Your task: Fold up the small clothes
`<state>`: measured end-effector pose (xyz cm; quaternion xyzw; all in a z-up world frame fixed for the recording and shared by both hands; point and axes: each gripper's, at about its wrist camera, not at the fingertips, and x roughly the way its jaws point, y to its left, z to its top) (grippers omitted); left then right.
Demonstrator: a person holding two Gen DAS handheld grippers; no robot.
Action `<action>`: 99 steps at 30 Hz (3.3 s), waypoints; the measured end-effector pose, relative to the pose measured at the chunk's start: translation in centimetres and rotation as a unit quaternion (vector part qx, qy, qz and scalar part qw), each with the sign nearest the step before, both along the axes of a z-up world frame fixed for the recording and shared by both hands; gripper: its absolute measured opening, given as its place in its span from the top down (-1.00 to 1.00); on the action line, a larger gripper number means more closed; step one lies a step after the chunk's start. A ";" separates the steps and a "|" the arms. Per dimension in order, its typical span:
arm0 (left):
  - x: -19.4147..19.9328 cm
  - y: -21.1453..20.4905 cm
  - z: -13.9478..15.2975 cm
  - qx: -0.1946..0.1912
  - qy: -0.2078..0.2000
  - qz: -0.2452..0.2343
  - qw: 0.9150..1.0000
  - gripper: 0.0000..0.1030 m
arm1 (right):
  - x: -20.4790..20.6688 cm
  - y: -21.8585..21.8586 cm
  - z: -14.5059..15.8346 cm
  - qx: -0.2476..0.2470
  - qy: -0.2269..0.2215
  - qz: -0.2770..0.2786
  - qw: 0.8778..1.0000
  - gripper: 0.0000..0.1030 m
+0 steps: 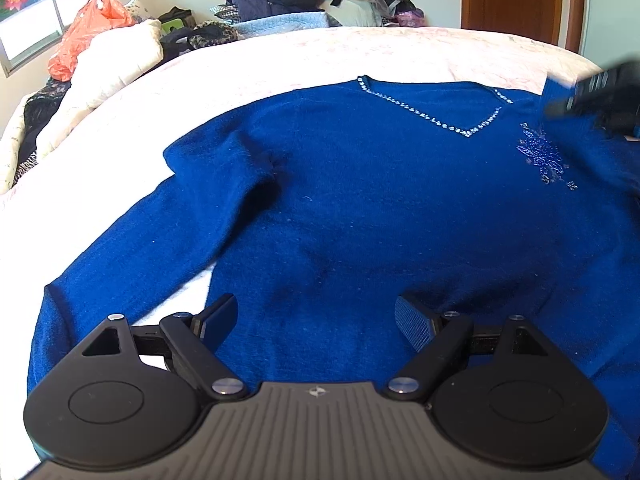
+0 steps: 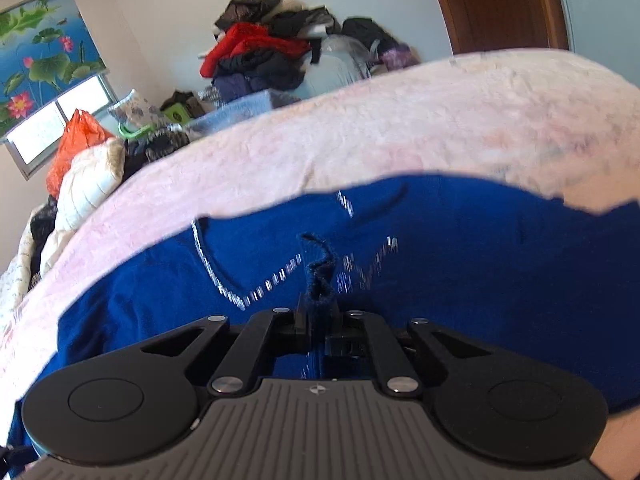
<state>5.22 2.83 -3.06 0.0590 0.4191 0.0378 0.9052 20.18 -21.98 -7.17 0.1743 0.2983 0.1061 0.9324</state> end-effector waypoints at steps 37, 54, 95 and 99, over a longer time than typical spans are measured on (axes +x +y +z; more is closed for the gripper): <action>-0.2 4.0 -0.2 -0.013 0.009 0.035 0.999 -0.68 | 4.9 15.0 -0.4 0.088 0.032 0.073 0.993 0.80; 0.0 4.2 -0.5 -0.011 0.016 0.039 0.999 -0.68 | 6.6 18.3 -1.3 0.095 0.054 0.124 0.986 0.75; -11.2 30.1 5.2 0.015 -0.059 0.383 0.922 -0.68 | -7.6 33.9 -0.8 0.052 0.137 0.491 0.859 -0.35; -12.6 31.8 6.6 0.024 -0.080 0.417 0.905 -0.68 | -8.1 37.3 -0.6 0.072 0.179 0.502 0.843 -0.45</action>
